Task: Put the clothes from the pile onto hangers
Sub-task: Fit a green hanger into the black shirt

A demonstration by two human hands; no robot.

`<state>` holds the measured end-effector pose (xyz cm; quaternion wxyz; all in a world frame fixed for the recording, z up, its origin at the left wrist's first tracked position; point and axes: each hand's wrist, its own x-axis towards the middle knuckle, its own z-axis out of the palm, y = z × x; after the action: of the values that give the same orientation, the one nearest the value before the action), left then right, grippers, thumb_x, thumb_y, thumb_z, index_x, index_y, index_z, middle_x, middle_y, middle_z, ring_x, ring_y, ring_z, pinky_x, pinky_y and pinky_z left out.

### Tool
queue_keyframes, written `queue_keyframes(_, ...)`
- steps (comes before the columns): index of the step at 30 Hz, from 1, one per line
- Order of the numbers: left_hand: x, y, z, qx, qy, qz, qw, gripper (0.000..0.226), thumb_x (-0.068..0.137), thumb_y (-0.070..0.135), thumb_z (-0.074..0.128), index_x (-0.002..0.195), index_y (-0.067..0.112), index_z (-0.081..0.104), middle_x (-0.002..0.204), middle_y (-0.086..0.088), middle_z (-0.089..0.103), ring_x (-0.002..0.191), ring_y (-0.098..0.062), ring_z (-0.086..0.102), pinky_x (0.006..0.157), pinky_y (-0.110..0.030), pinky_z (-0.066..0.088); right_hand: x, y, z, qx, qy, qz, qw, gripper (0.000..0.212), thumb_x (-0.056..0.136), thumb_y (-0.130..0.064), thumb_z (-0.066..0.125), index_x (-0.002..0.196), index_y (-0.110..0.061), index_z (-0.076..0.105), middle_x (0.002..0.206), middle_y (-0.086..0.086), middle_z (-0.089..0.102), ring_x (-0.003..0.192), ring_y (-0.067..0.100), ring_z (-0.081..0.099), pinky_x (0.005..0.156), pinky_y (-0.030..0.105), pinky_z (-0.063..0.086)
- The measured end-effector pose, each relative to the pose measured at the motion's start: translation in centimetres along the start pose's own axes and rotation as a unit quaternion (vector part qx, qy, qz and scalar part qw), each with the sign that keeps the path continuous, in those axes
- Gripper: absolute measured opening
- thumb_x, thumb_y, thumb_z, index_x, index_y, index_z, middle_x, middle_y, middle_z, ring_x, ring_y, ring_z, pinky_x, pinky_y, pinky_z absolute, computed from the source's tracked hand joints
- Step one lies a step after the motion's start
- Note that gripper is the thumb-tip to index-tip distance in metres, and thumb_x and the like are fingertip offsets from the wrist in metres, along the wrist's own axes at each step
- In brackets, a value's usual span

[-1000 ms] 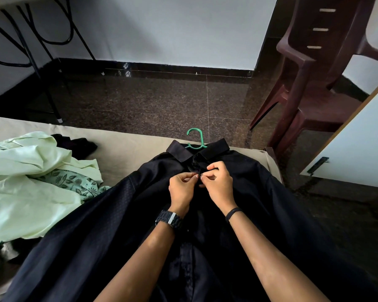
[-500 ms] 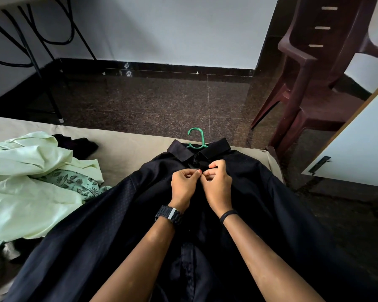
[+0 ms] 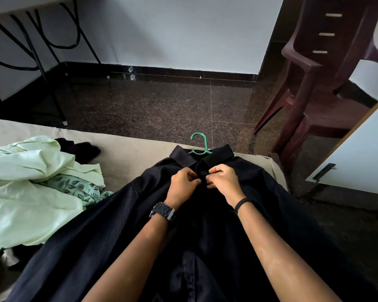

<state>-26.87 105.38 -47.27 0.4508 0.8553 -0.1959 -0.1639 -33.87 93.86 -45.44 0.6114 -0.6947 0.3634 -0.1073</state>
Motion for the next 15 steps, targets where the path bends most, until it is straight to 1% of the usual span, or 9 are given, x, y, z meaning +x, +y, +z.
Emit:
queue_keyframes(2, 0.6, 0.7, -0.4, 0.002, 0.005, -0.013, 1.0, 0.009, 0.087, 0.016, 0.064, 0.095, 0.011, 0.063, 0.078, 0.001, 0.06, 0.063, -0.011, 0.06, 0.055, -0.025, 0.056, 0.6, -0.7, 0.3, -0.099, 0.045, -0.079, 0.991, 0.012, 0.08, -0.002, 0.062, 0.081, -0.012, 0.067, 0.08, 0.008, 0.071, 0.062, 0.015, 0.067, 0.062, 0.023, 0.054)
queue_keyframes(4, 1.5, 1.3, -0.8, 0.014, 0.015, -0.024, 1.0, 0.012, 0.089, 0.014, 0.056, 0.095, 0.01, 0.066, 0.078, -0.001, 0.064, 0.059, -0.016, 0.063, 0.057, -0.029, 0.058, 1.2, -1.3, 0.9, -0.167, 0.063, -0.13, 0.975, 0.012, 0.081, -0.007, 0.059, 0.08, -0.009, 0.071, 0.079, 0.006, 0.072, 0.07, 0.019, 0.068, 0.07, 0.03, 0.054)
queue_keyframes(6, 2.4, 1.6, -0.8, 0.019, 0.012, -0.035, 0.999, 0.017, 0.09, 0.01, 0.051, 0.095, 0.009, 0.066, 0.079, -0.006, 0.068, 0.057, -0.019, 0.066, 0.056, -0.03, 0.058, 1.7, -1.5, 1.6, -0.216, 0.054, -0.124, 0.967, 0.017, 0.085, -0.012, 0.058, 0.077, -0.003, 0.07, 0.078, 0.009, 0.072, 0.077, 0.023, 0.067, 0.072, 0.033, 0.051)
queue_keyframes(7, 2.8, 1.7, -0.7, 0.011, 0.018, -0.041, 0.999, 0.018, 0.09, 0.008, 0.05, 0.098, 0.007, 0.066, 0.081, -0.008, 0.068, 0.054, -0.019, 0.065, 0.052, -0.028, 0.057, 2.1, -1.4, 2.0, -0.238, 0.049, -0.111, 0.964, 0.022, 0.087, -0.017, 0.059, 0.073, -0.002, 0.068, 0.078, 0.012, 0.071, 0.081, 0.026, 0.066, 0.07, 0.032, 0.047)
queue_keyframes(9, 3.4, 1.5, 0.0, -0.029, 0.046, -0.051, 0.997, 0.019, 0.092, 0.005, 0.051, 0.104, 0.005, 0.065, 0.084, -0.009, 0.068, 0.05, -0.016, 0.061, 0.044, -0.024, 0.053, 2.8, -0.9, 2.7, -0.251, 0.065, -0.074, 0.963, 0.032, 0.088, -0.03, 0.061, 0.069, -0.005, 0.062, 0.081, 0.015, 0.069, 0.086, 0.03, 0.065, 0.064, 0.028, 0.039)
queue_keyframes(10, 3.5, 1.4, 0.4, -0.048, 0.066, -0.055, 0.995, 0.019, 0.092, 0.004, 0.052, 0.104, 0.003, 0.067, 0.086, -0.009, 0.068, 0.053, -0.016, 0.062, 0.046, -0.024, 0.054, 3.0, -0.9, 3.1, -0.248, 0.082, -0.055, 0.964, 0.037, 0.087, -0.038, 0.063, 0.071, -0.005, 0.062, 0.084, 0.015, 0.069, 0.089, 0.031, 0.065, 0.064, 0.028, 0.038)
queue_keyframes(12, 3.8, 1.1, 1.1, -0.053, 0.109, -0.047, 0.992, 0.022, 0.088, 0.0, 0.052, 0.098, 0.003, 0.071, 0.089, -0.01, 0.072, 0.074, -0.021, 0.068, 0.067, -0.027, 0.056, 3.3, -1.1, 3.8, -0.259, 0.11, -0.029, 0.959, 0.047, 0.081, -0.05, 0.066, 0.084, -0.003, 0.065, 0.094, 0.016, 0.068, 0.095, 0.033, 0.064, 0.068, 0.032, 0.044)
queue_keyframes(13, 3.8, 0.9, 1.4, -0.044, 0.124, -0.042, 0.99, 0.024, 0.085, -0.002, 0.051, 0.095, 0.004, 0.072, 0.091, -0.01, 0.072, 0.084, -0.022, 0.068, 0.076, -0.027, 0.053, 3.3, -1.4, 3.9, -0.274, 0.117, -0.024, 0.954, 0.05, 0.08, -0.053, 0.067, 0.091, -0.004, 0.065, 0.1, 0.016, 0.067, 0.099, 0.034, 0.063, 0.072, 0.035, 0.048)
queue_keyframes(15, 3.8, 0.9, 1.5, -0.03, 0.128, -0.034, 0.991, 0.028, 0.083, -0.004, 0.049, 0.095, 0.004, 0.073, 0.096, -0.011, 0.073, 0.095, -0.023, 0.066, 0.083, -0.025, 0.046, 3.4, -1.9, 4.1, -0.301, 0.12, -0.019, 0.946, 0.053, 0.079, -0.054, 0.068, 0.1, -0.006, 0.063, 0.11, 0.016, 0.065, 0.105, 0.036, 0.061, 0.079, 0.038, 0.05)
